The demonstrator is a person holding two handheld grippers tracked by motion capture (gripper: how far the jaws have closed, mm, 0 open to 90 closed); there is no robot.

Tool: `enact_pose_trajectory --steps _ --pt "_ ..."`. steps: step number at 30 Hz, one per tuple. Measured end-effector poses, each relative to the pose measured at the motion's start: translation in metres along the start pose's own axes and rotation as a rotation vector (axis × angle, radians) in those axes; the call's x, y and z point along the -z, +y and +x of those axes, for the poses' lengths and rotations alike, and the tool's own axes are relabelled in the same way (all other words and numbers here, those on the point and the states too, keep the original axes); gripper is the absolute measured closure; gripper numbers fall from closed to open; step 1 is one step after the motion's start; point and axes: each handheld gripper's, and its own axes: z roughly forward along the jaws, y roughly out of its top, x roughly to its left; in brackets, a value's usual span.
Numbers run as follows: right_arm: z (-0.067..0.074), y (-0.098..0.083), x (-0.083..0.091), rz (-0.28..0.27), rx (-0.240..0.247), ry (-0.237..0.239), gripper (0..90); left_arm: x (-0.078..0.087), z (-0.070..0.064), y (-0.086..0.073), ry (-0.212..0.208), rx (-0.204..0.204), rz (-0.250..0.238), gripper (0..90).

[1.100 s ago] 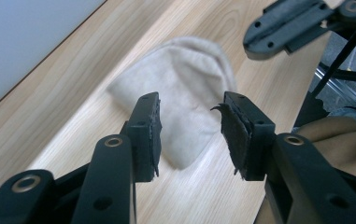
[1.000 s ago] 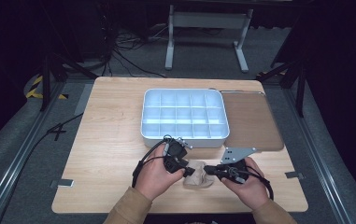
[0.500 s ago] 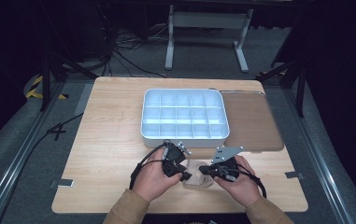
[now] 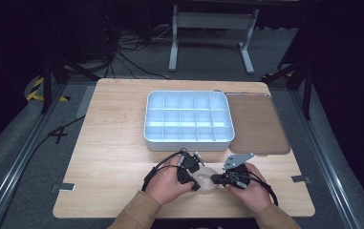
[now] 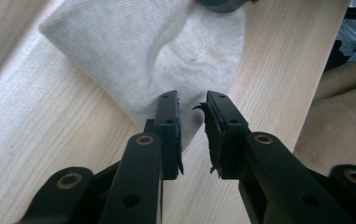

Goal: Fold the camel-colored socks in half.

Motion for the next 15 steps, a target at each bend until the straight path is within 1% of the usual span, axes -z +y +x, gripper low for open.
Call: enact_pose_trajectory --steps 2,3,5,6,7,8,9,10,11,12,13,14,15 --pt "-0.002 -0.001 -0.001 -0.01 -0.008 0.006 86.8 0.0 0.0 0.0 -0.003 -0.004 0.002 76.0" --pt "-0.003 -0.002 -0.001 -0.013 -0.009 0.01 86.8 0.001 0.0 0.0 -0.002 0.002 -0.001 76.0" --pt "-0.003 -0.002 -0.001 -0.012 -0.004 0.012 87.0 0.004 -0.001 0.0 -0.003 -0.001 -0.019 75.9" --pt "-0.003 -0.001 -0.002 -0.011 0.007 0.007 87.3 0.007 -0.002 0.0 0.001 -0.006 -0.041 76.6" --pt "-0.003 -0.001 -0.002 -0.011 0.007 0.007 87.3 0.01 -0.002 0.001 0.002 -0.007 -0.072 76.6" --pt "-0.002 -0.001 -0.002 -0.008 0.011 0.005 87.5 0.014 -0.003 0.001 0.011 -0.011 -0.116 76.6" --pt "-0.002 -0.001 -0.002 -0.008 0.015 0.005 87.6 0.018 -0.004 0.003 0.025 -0.021 -0.191 76.8" --pt "-0.002 -0.001 -0.002 -0.008 0.015 0.005 87.6 0.018 -0.004 0.003 0.025 -0.021 -0.191 77.5" --pt "-0.002 -0.001 -0.002 -0.008 0.019 0.004 87.6 0.019 -0.005 0.004 0.032 -0.027 -0.223 77.9" --pt "-0.001 -0.001 -0.002 -0.008 0.032 0.001 87.7 0.019 -0.005 0.007 0.061 -0.038 -0.285 78.4" --pt "-0.001 0.0 -0.002 -0.004 0.043 -0.001 87.8 0.019 -0.005 0.008 0.073 -0.031 -0.295 79.3" --pt "-0.001 0.0 -0.002 -0.004 0.043 -0.001 87.8 0.019 -0.005 0.008 0.073 -0.031 -0.295 80.5" --pt "0.001 0.0 -0.002 -0.002 0.054 -0.003 87.8 0.016 -0.004 0.01 0.097 -0.033 -0.302 82.3"
